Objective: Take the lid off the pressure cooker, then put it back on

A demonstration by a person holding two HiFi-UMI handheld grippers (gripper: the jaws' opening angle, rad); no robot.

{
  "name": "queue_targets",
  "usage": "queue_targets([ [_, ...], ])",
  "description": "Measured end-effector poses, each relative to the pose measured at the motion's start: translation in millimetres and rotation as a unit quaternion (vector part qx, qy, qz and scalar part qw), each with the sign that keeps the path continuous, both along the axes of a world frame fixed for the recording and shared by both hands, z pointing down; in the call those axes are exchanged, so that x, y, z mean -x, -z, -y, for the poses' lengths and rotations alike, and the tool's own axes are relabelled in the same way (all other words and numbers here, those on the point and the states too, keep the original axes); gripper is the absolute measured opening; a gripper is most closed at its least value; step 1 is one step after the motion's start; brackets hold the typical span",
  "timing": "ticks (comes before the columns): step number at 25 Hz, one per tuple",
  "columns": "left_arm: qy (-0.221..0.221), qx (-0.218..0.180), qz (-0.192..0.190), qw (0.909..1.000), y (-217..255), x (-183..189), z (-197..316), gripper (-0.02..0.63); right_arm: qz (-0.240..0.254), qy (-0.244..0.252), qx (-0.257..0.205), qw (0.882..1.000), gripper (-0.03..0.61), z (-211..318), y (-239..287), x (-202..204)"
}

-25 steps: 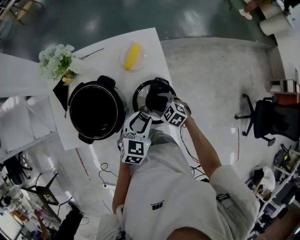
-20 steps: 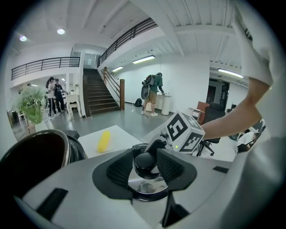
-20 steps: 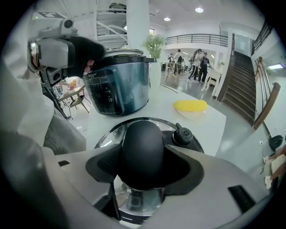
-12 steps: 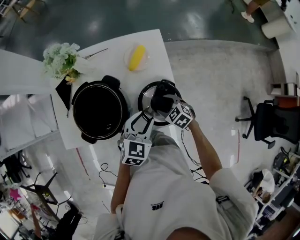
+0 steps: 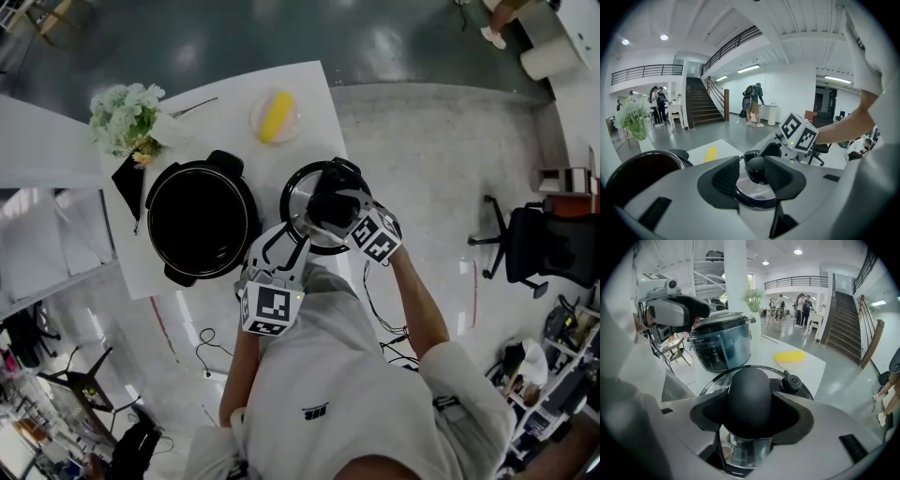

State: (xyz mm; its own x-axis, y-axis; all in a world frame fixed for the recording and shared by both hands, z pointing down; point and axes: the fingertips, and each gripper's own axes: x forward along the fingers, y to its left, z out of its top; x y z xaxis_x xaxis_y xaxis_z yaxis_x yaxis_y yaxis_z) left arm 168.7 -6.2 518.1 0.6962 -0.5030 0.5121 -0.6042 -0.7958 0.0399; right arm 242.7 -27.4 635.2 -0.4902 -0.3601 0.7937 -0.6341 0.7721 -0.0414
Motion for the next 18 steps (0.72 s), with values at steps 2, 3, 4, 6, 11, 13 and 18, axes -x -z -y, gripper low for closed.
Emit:
queue_targets([
  [2, -0.001, -0.006, -0.003, 1.0000, 6, 1, 2, 0.176, 0.003, -0.002, -0.004, 1.000, 0.276, 2, 13, -2],
  [3, -0.001, -0.009, -0.006, 0.9999, 10, 2, 2, 0.176, 0.004, -0.003, -0.006, 1.000, 0.276, 2, 20, -3],
  [4, -0.001, -0.012, -0.009, 0.9999, 14, 2, 3, 0.178, 0.005, -0.004, -0.008, 1.000, 0.276, 3, 28, -5],
  [6, -0.002, -0.018, -0.015, 0.9997, 24, 3, 3, 0.178, 0.004, -0.007, -0.010, 1.000, 0.276, 4, 47, -7],
  [11, 0.001, -0.033, -0.030, 0.9990, 42, 10, 6, 0.176, 0.007, -0.004, -0.021, 1.000, 0.276, 9, 91, -8],
  [13, 0.002, -0.040, -0.034, 0.9986, 51, 15, 8, 0.178, 0.008, 0.001, -0.030, 1.000, 0.276, 12, 109, -7],
  [18, 0.012, -0.053, -0.040, 0.9977, 71, 30, 11, 0.178, 0.008, 0.014, -0.052, 0.999, 0.276, 19, 155, 0],
])
